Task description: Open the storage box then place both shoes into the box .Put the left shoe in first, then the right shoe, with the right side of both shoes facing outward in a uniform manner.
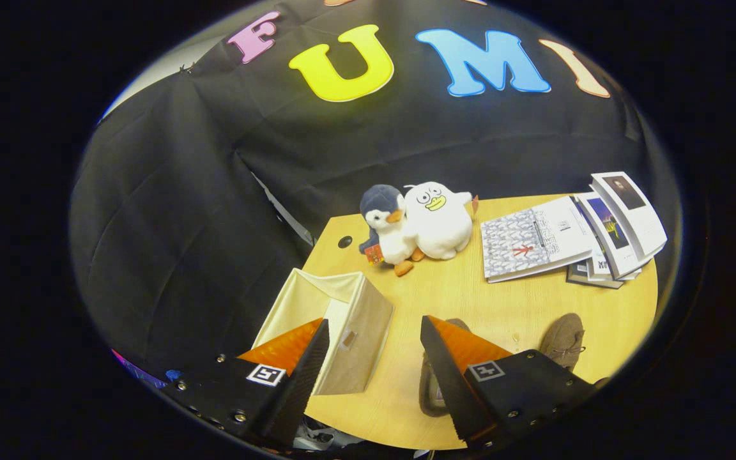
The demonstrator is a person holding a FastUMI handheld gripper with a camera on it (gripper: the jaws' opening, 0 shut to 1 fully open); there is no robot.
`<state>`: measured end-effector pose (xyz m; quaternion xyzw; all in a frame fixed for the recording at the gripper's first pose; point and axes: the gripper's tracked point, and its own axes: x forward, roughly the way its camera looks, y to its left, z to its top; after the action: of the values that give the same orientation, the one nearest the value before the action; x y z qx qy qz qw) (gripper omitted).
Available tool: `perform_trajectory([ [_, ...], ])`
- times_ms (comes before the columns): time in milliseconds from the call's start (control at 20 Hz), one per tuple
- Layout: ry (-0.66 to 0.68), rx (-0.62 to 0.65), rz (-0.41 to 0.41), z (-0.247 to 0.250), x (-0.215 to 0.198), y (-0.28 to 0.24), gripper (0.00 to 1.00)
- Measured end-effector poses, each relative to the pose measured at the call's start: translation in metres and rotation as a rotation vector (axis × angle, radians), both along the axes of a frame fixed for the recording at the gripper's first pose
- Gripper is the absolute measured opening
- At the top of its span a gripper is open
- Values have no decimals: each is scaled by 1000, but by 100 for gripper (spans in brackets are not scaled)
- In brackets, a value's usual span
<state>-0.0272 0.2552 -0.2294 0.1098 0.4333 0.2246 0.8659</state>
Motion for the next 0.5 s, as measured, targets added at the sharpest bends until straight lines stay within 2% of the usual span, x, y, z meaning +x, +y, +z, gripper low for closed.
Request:
perform_trajectory([
  [250,28,-105,9,-55,-9,-32,89],
  [500,161,-223,-9,-124,-29,-67,89],
])
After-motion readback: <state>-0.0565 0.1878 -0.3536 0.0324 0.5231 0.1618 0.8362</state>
